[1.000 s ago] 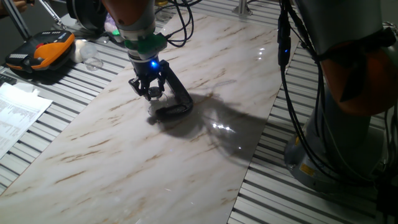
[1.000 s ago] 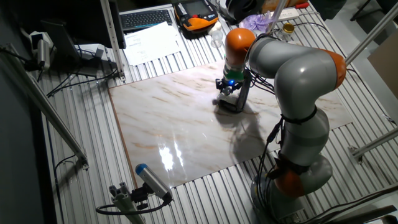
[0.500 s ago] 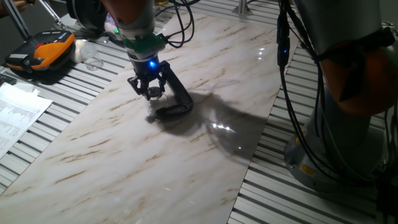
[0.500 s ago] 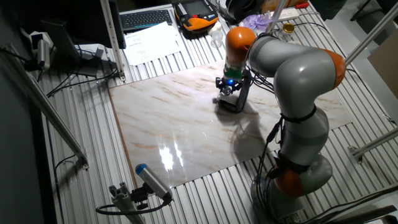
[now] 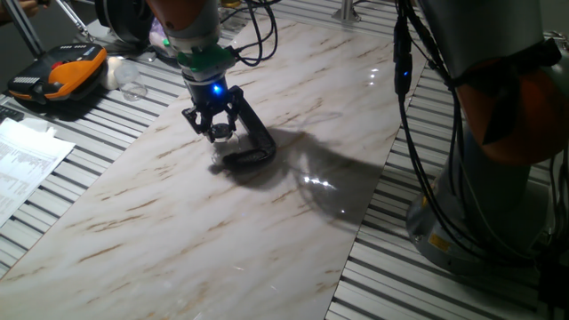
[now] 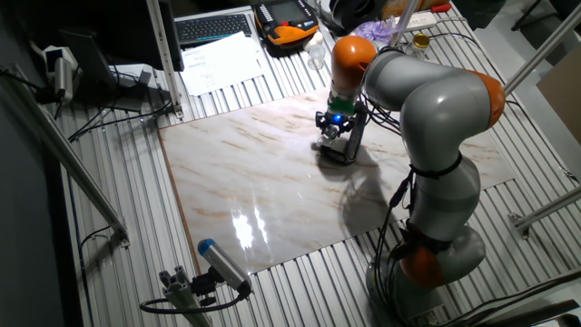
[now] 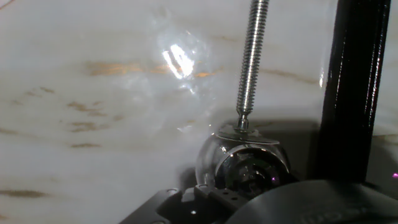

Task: Screw the lid onto the jar

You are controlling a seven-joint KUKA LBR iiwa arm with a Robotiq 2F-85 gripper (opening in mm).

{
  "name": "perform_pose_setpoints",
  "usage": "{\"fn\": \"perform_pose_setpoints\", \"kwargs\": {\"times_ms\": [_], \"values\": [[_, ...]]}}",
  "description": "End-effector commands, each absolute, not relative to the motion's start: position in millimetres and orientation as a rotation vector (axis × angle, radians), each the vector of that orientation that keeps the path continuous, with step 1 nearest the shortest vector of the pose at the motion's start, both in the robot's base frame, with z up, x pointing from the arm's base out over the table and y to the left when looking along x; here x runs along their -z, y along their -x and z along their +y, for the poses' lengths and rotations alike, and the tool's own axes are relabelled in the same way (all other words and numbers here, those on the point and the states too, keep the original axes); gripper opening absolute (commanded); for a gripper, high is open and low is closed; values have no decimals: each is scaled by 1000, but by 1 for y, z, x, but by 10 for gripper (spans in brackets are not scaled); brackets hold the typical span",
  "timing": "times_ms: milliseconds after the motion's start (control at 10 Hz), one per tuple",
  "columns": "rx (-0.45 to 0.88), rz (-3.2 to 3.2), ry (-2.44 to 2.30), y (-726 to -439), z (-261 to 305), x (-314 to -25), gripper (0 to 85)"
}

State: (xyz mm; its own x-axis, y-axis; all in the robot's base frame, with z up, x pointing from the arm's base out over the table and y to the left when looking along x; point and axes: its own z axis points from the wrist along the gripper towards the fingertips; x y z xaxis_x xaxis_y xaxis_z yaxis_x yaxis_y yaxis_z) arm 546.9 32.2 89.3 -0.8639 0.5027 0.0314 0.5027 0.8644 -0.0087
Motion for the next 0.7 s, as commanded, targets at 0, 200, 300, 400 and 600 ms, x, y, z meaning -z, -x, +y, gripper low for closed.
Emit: {"fn": "perform_pose_setpoints", "kwargs": {"times_ms": [0, 200, 300, 400, 600], "values": [[-8, -3006, 823, -547, 32, -90, 510], [-22, -3016, 869, -547, 32, -89, 510], [-33, -3011, 895, -547, 32, -90, 510], [-23, -2998, 936, -547, 32, -90, 510], [-27, -2985, 988, -546, 32, -90, 510]]}}
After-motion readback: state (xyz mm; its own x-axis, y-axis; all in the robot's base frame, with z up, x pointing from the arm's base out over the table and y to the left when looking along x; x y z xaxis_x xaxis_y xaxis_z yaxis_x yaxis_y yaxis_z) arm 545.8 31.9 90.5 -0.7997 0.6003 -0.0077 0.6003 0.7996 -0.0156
